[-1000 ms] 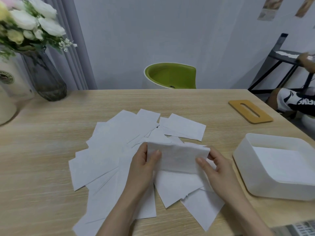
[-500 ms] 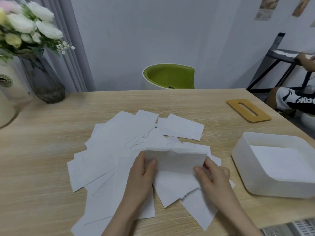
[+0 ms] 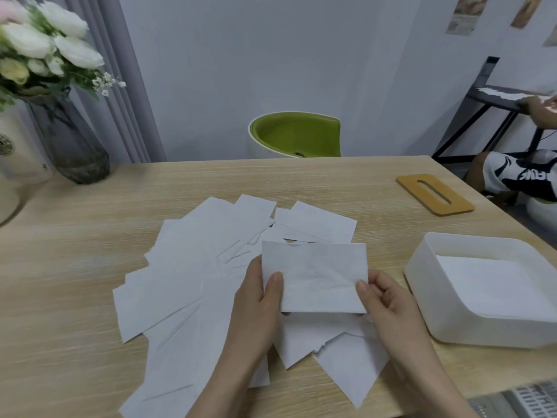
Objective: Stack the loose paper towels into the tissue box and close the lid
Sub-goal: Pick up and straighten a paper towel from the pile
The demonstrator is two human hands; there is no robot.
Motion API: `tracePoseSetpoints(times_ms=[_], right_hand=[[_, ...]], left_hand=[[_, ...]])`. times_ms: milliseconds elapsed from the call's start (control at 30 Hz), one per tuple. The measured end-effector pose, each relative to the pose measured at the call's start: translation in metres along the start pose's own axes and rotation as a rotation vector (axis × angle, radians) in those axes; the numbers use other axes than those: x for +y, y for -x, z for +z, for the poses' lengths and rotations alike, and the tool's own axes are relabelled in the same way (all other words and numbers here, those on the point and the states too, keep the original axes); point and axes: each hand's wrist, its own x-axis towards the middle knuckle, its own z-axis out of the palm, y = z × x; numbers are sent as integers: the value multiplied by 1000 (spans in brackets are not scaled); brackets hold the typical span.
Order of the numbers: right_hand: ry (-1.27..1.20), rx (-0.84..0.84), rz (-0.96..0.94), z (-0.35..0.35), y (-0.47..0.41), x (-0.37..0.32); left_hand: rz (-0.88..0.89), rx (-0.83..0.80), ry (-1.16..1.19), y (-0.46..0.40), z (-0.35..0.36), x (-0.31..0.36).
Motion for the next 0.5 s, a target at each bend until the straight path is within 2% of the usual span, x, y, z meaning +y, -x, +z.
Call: tracePoseSetpoints(times_ms=[300,500], right_hand=[[121,202,-232,-43,-3,-36],[192,272,-292,-76,-4,-41]], left_hand=[[53,-37,246,-3,25,35],[71,-66,239,-4,54,44]])
